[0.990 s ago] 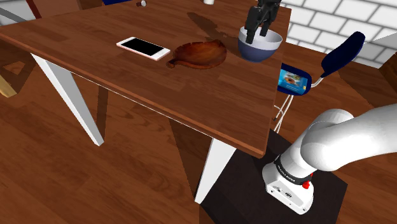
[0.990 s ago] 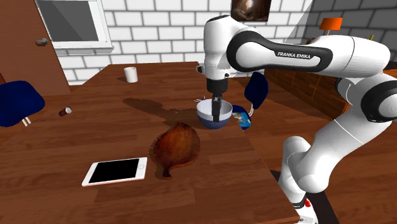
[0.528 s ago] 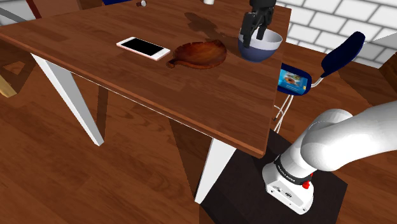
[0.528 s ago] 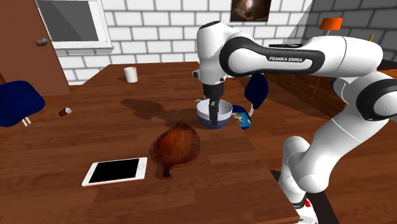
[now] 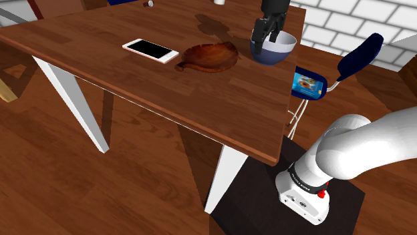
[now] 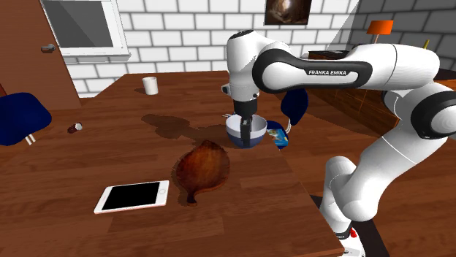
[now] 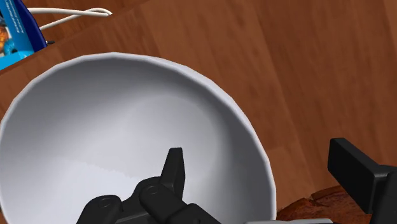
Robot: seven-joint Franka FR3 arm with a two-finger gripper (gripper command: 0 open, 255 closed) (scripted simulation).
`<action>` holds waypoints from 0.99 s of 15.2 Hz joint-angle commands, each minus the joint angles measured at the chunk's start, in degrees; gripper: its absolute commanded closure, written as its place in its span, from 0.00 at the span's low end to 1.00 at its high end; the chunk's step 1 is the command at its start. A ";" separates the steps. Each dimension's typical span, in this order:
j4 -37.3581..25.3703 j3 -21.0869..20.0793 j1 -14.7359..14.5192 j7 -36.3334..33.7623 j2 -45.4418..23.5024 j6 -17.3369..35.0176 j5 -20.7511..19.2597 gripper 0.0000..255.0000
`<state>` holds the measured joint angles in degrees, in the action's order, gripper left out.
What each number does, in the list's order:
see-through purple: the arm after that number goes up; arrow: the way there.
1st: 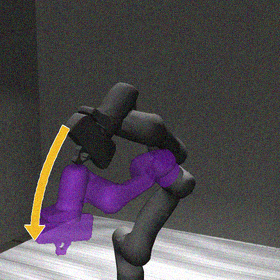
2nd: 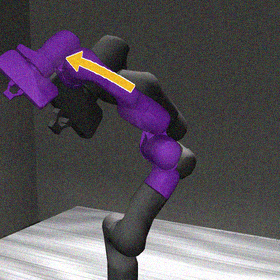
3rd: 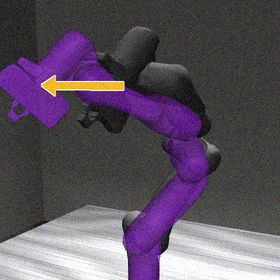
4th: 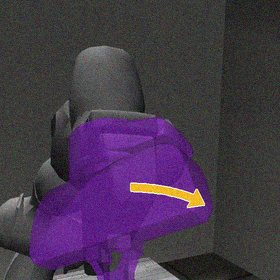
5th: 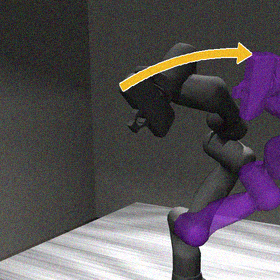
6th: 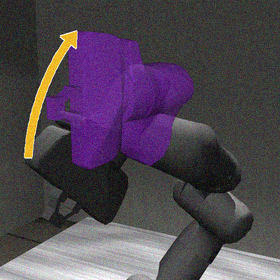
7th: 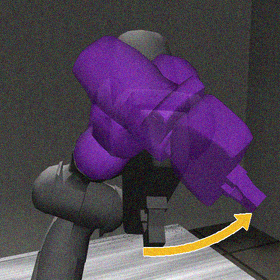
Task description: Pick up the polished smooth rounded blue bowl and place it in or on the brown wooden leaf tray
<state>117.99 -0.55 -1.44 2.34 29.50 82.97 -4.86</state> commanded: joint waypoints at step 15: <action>-3.93 -0.05 0.03 0.24 -0.96 -2.96 -0.02 1.00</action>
<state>114.87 -0.66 -1.44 2.44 28.68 80.66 -4.83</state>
